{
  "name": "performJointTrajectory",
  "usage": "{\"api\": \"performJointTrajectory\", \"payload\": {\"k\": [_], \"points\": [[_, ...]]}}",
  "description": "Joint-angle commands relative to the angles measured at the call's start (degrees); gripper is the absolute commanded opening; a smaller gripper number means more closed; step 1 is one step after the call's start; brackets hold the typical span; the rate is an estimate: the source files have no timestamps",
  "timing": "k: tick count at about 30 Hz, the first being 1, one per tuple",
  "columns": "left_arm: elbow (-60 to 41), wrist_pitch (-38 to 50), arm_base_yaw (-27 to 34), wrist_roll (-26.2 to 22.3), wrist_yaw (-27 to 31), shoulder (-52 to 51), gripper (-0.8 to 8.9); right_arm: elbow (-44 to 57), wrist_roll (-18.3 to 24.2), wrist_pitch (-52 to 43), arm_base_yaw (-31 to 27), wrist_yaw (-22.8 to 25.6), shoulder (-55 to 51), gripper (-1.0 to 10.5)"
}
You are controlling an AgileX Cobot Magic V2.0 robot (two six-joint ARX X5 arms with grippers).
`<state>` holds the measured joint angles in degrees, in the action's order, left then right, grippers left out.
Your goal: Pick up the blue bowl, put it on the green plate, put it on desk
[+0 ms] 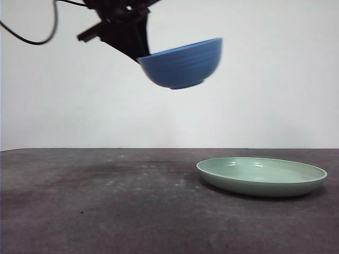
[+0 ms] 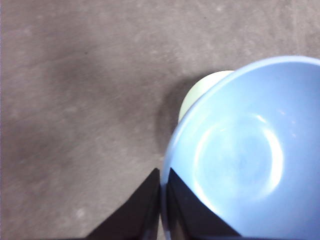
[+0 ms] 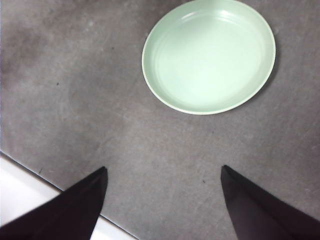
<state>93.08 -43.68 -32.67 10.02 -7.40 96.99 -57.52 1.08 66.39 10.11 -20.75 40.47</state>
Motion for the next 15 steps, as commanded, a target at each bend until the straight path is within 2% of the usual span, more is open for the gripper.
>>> {"api": "performJointTrajectory", "payload": {"k": [1, 15], "points": [[4.81, -0.57, -1.86, 0.87, -0.13, 4.76, 0.12, -2.69, -0.72, 0.22, 0.22, 0.24, 0.11, 3.6], [26.47, -5.49, -9.84, 1.03, -0.09, 28.04, 0.11, -10.12, -1.97, 6.21, 0.22, 6.08, -2.89, 3.6]]}}
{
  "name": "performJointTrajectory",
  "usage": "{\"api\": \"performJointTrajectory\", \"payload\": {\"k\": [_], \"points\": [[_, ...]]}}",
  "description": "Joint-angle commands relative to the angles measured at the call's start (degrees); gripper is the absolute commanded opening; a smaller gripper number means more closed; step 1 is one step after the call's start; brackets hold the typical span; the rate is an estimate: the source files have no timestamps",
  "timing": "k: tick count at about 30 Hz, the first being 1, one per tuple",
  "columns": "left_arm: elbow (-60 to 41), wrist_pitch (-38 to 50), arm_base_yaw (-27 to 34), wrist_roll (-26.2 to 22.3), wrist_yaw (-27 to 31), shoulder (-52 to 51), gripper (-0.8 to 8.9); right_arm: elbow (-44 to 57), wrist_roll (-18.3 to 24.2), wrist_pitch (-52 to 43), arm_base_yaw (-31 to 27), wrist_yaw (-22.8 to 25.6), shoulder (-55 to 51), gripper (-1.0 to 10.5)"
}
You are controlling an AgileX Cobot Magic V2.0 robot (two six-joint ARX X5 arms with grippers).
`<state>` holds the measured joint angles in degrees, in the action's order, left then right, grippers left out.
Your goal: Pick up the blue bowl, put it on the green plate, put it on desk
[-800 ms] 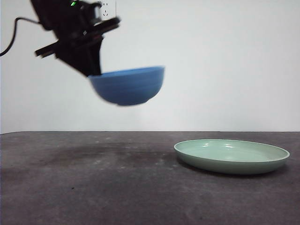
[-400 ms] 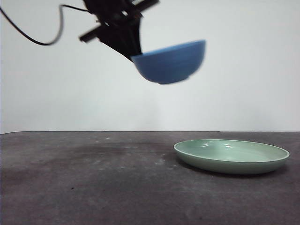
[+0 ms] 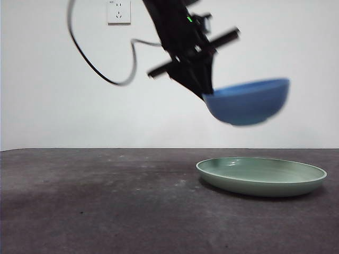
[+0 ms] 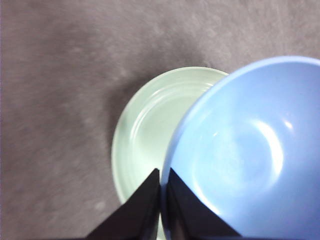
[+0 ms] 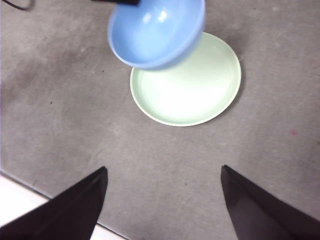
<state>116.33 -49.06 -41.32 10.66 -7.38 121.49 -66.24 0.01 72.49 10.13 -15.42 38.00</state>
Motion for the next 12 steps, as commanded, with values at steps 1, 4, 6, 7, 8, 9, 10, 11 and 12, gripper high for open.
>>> {"api": "performJointTrajectory", "payload": {"k": [1, 4, 6, 7, 8, 9, 10, 11, 12], "points": [[3.87, -0.20, -1.38, 0.39, -0.09, 4.63, 0.11, -1.40, -0.94, 0.28, 0.20, 0.79, -0.83, 3.6], [4.50, 0.66, -2.01, 0.42, 0.20, 7.72, 0.11, -1.40, -1.55, 1.49, 0.20, 0.90, -2.29, 3.6], [4.50, 1.31, -2.27, 0.42, 0.90, 9.29, 0.11, -1.40, -1.55, 2.21, 0.20, 0.90, -3.04, 3.6], [4.50, 1.49, -2.32, 0.42, 1.33, 9.86, 0.11, -1.40, -1.55, 2.49, 0.20, 0.90, -3.37, 3.6], [4.50, 1.64, -2.32, 0.42, 1.70, 10.49, 0.11, -1.40, -1.57, 2.69, 0.20, 0.90, -3.65, 3.6], [4.50, 1.88, -2.32, 0.42, 2.12, 11.10, 0.11, -1.40, -1.57, 2.86, 0.20, 0.90, -3.96, 3.6], [4.50, 2.14, -2.32, 0.61, 2.40, 11.82, 0.11, -1.40, -1.57, 3.06, 0.20, 0.90, -4.22, 3.6], [4.50, 2.32, -2.29, 0.63, 2.64, 12.39, 0.11, -1.40, -1.57, 3.43, 0.20, 0.90, -4.50, 3.6], [4.50, 2.32, -2.29, 0.63, 2.99, 12.74, 0.11, -1.40, -1.57, 3.67, 0.20, 0.90, -4.50, 3.6]]}}
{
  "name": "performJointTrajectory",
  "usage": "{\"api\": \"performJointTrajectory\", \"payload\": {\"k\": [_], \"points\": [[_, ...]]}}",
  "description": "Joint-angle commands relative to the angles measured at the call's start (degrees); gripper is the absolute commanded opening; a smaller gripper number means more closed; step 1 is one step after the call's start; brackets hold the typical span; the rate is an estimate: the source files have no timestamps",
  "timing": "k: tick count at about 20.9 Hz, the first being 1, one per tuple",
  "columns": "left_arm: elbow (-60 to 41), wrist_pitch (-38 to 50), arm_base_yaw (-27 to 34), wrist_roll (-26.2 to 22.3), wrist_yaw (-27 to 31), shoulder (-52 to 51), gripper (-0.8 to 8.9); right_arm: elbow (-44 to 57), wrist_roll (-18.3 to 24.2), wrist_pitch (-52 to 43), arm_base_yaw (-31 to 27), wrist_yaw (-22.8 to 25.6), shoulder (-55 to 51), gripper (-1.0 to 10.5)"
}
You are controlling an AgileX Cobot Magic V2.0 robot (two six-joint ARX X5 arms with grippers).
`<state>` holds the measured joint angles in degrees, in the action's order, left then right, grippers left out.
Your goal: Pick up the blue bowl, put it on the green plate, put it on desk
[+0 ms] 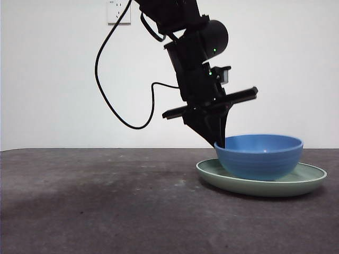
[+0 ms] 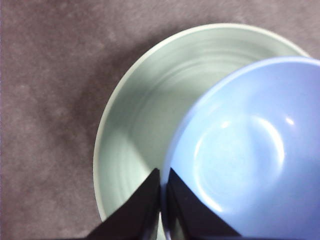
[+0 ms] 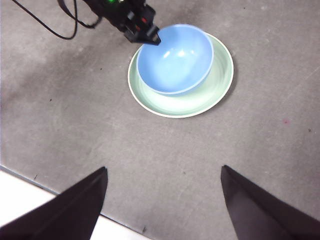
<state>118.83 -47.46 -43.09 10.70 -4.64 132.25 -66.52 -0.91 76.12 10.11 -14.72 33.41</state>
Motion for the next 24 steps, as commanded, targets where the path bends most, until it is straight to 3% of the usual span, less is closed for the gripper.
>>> {"api": "performJointTrajectory", "payload": {"k": [1, 5, 6, 9, 10, 17, 24], "points": [[2.01, 0.70, -0.52, 0.57, 0.42, 2.36, 0.11, -1.11, -0.66, 0.33, 0.22, 0.20, 0.09, 3.6], [2.01, 0.22, -0.59, 0.61, 0.39, 2.69, 0.14, -1.11, -0.63, 0.44, 0.22, 0.20, 0.09, 3.6], [2.01, 0.24, -0.72, 0.61, 0.39, 2.69, 0.46, -1.11, -0.61, 0.44, 0.22, 0.20, 0.09, 3.6], [2.73, -1.11, -0.72, 0.79, 0.37, 2.69, 2.71, -1.11, -0.61, 0.44, 0.22, 0.20, 0.09, 3.6], [2.82, -1.20, -0.81, 0.79, 0.37, 2.67, 2.91, -1.09, -0.59, 0.42, 0.22, 0.20, 0.09, 3.6], [8.17, -6.69, -0.33, 0.50, 0.35, 0.48, 2.91, -1.09, -0.59, 0.39, 0.22, 0.22, 0.09, 3.6], [8.37, -6.99, 3.56, -0.61, 0.37, -16.09, 2.91, -1.09, -0.55, 0.17, 0.22, 0.24, 0.09, 3.6]]}}
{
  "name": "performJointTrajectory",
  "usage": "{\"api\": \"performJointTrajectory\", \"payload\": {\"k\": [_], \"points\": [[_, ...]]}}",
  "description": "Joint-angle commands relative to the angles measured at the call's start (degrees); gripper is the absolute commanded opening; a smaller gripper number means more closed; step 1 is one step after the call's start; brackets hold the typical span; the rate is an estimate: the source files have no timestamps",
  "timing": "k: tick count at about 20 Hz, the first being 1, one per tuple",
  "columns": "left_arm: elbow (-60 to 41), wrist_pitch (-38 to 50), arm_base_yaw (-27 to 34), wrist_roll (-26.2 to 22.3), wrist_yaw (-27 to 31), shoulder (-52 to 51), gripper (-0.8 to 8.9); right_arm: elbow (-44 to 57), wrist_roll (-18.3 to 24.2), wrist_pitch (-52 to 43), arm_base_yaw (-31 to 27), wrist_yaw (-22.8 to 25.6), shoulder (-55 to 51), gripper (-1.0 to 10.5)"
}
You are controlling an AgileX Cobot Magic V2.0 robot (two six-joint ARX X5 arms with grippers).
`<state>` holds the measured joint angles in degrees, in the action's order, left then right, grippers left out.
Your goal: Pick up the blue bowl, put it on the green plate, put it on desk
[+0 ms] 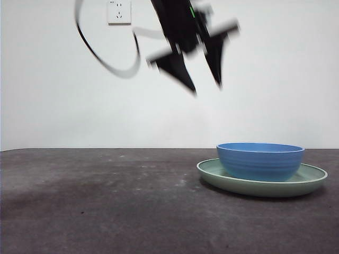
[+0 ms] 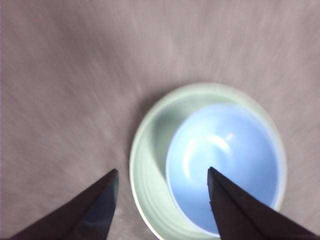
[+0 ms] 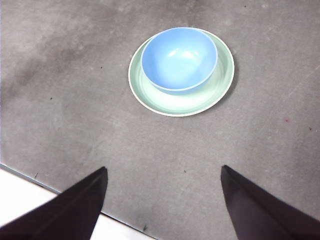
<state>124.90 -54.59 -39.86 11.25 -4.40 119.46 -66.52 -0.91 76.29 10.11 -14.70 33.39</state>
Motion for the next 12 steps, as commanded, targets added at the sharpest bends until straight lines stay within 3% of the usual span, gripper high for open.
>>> {"api": "performJointTrajectory", "payload": {"k": [1, 8, 12], "points": [[2.29, -0.09, 1.05, -1.51, 0.13, -6.27, 2.91, -1.09, -0.52, -0.07, 0.22, 0.22, 0.11, 3.6], [1.70, -8.17, 9.64, -4.74, 0.13, -27.28, 2.91, -1.09, -0.33, -1.29, 0.22, 0.20, 0.13, 3.6], [-7.43, -10.14, 14.01, -7.02, -3.04, -39.91, 2.90, -1.09, -0.37, -3.04, 0.22, 0.17, 0.13, 3.6]]}}
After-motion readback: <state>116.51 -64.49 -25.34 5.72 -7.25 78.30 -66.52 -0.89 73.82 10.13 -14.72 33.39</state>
